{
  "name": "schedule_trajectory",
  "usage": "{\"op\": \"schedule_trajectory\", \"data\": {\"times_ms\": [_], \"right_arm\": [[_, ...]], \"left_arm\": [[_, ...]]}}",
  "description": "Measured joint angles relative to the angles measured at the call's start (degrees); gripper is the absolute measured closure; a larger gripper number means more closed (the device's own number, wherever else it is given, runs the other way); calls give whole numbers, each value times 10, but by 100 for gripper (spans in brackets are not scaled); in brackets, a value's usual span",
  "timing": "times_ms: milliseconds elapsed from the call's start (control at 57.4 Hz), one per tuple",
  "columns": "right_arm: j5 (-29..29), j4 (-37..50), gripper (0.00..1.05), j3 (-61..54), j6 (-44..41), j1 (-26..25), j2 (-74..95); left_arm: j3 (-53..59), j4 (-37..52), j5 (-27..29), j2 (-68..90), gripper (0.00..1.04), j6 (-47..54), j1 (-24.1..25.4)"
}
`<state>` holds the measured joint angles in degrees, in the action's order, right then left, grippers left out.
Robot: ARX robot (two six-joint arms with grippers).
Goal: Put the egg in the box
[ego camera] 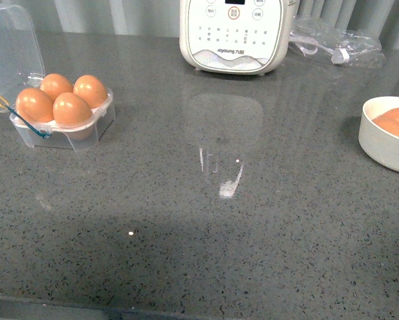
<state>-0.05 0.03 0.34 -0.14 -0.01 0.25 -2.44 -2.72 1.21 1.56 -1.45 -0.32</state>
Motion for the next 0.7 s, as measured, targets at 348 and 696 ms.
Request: {"op": "schedule_trajectory", "data": {"times_ms": [348, 696], "right_arm": [[0, 0, 7, 0, 0, 0, 0], [0, 0, 7, 0, 0, 0, 0]], "left_arm": [[-99, -124, -19, 117, 7, -96, 28], [-130, 239, -58, 441, 7, -32, 144]]}}
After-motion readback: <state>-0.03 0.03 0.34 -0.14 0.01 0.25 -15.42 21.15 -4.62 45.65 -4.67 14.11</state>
